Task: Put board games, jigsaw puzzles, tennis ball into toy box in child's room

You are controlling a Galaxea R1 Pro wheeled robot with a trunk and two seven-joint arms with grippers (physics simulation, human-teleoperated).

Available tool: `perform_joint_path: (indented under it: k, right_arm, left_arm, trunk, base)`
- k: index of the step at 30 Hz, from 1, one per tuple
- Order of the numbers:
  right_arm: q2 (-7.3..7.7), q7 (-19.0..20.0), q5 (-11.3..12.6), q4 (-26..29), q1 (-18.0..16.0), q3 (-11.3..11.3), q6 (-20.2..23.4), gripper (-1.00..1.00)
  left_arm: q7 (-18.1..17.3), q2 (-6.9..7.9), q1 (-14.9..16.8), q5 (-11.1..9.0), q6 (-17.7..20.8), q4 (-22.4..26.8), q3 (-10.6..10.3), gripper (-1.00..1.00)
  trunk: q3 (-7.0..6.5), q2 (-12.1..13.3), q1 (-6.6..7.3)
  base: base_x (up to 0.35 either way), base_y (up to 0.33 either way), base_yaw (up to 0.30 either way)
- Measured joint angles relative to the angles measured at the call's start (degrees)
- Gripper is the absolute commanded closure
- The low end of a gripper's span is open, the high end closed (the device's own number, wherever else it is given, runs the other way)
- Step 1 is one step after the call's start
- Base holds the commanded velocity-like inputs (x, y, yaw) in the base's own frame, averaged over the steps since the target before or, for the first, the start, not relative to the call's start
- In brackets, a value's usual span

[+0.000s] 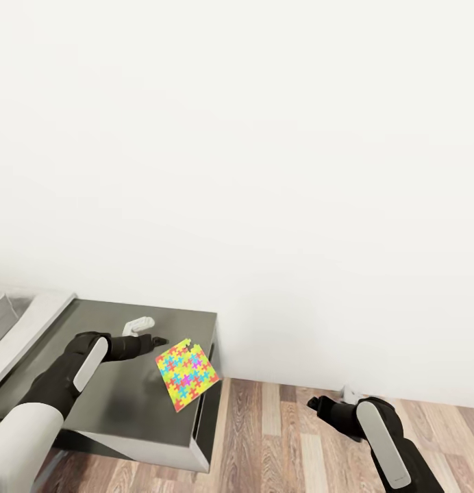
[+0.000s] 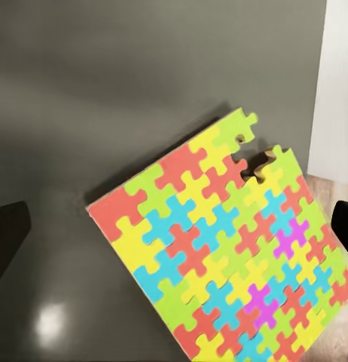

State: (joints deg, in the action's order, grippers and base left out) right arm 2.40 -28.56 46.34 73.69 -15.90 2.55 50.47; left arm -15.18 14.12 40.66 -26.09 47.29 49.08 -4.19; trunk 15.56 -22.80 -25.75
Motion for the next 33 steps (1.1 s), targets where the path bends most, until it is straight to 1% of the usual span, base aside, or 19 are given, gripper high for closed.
perform_joint_path:
  k: [6, 20, 26, 33]
  right_arm:
    - [0.01, 0.02, -0.01, 0.05, -0.03, -0.01, -0.01, -1.0]
    - [0.08, 0.02, -0.03, 0.83, 0.03, -0.01, 0.02, -1.0]
    - [0.13, 0.02, -0.05, 0.87, 0.03, 0.0, 0.02, -1.0]
    - [0.14, 0.04, -0.05, 0.86, 0.03, -0.01, 0.02, -1.0]
  left_arm:
    - [-0.06, 0.06, -0.01, -0.07, 0.02, 0.01, 0.02, -1.0]
    - [-0.07, 0.07, 0.01, -0.09, 0.03, 0.02, -0.02, -1.0]
    - [-0.07, 0.07, 0.02, -0.07, 0.01, 0.01, 0.01, -1.0]
    - [-0.07, 0.07, -0.01, -0.09, 0.03, 0.02, -0.01, -1.0]
  trunk:
    - [0.04, -0.01, 0.0]
    - [0.05, -0.01, 0.0]
    - [0.05, -0.01, 0.0]
    - [0.05, -0.01, 0.0]
  base:
    - [0.0, -0.062, 0.0]
    - [0.0, -0.007, 0.0]
    - [0.0, -0.098, 0.0]
    - [0.0, -0.02, 0.0]
